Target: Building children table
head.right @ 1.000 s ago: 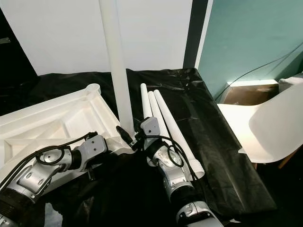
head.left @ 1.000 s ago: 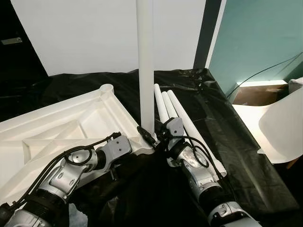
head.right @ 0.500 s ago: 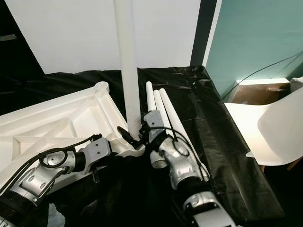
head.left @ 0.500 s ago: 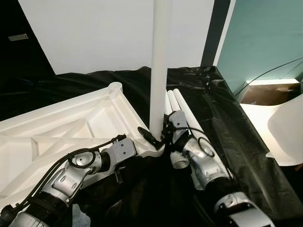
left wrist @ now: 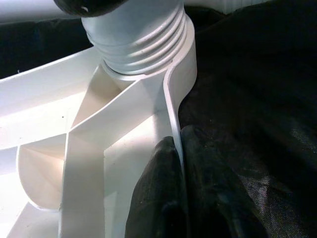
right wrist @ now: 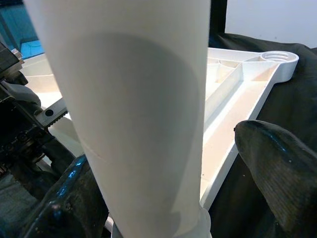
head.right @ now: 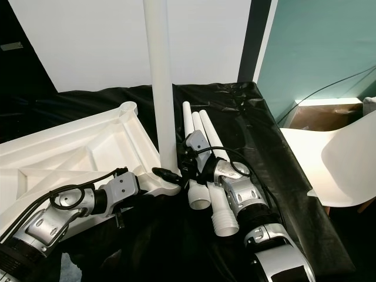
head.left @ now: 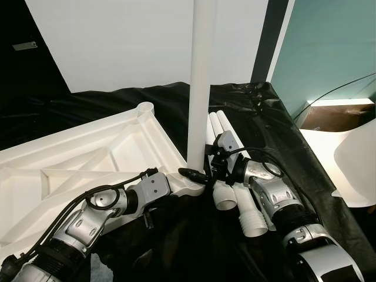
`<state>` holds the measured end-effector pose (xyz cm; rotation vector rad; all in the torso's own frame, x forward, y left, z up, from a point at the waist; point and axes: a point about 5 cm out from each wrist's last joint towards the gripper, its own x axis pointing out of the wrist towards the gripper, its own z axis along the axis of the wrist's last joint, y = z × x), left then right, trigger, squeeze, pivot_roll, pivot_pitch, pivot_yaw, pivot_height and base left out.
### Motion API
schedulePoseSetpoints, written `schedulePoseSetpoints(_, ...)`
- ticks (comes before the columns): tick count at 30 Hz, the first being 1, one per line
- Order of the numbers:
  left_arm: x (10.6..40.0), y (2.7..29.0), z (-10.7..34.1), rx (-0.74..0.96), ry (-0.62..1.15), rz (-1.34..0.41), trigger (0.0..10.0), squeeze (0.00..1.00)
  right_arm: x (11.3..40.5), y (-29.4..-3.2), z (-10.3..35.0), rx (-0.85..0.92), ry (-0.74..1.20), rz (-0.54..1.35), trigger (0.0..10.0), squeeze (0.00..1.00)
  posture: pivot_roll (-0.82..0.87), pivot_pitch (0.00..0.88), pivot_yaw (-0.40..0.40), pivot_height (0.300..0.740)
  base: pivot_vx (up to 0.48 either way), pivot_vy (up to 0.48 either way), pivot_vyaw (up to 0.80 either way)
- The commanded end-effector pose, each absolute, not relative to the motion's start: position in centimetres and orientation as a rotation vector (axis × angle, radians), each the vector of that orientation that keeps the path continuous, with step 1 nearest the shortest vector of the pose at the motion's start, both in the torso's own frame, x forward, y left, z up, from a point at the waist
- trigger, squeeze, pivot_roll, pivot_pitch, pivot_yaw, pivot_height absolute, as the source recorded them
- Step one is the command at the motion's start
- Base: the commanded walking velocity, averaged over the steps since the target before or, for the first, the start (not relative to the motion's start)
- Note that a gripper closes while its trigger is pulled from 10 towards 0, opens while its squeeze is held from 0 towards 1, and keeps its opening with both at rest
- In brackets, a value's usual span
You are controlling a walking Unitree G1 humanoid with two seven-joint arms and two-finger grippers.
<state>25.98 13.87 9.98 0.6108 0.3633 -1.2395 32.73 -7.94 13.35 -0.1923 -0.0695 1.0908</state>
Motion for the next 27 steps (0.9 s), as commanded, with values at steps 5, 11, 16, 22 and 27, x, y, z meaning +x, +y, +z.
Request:
schedulePoseSetpoints(5,22.81,13.45,6.06,0.586,0.593,-1.468,10.0,0.0,32.74,-7.31,13.67,-0.173,-0.097,1.08,10.0,0.0,0.08,0.0,-0.009,0.74,0.0,0.0,0.0)
schedulePoseSetpoints(11,22.81,13.45,6.06,0.586,0.593,-1.468,10.0,0.0,32.74,-7.31,13.67,-0.173,-0.097,1.08,10.0,0.0,0.08,0.0,-0.009,0.74,0.0,0.0,0.0)
schedulePoseSetpoints(16,22.81,13.45,6.06,0.586,0.593,-1.468,10.0,0.0,32.74,-7.31,13.67,-0.173,-0.097,1.08,10.0,0.0,0.08,0.0,-0.009,0.74,0.0,0.0,0.0)
schedulePoseSetpoints(22,22.81,13.45,6.06,0.586,0.593,-1.468,10.0,0.0,32.74,-7.31,13.67,-0.173,-0.097,1.08,10.0,0.0,0.08,0.0,-0.009,0.74,0.0,0.0,0.0)
schedulePoseSetpoints(27,22.81,13.45,6.06,0.586,0.593,-1.468,10.0,0.0,32.74,-7.31,13.67,-0.173,-0.097,1.08,10.0,0.0,0.08,0.0,-0.009,0.74,0.0,0.0,0.0)
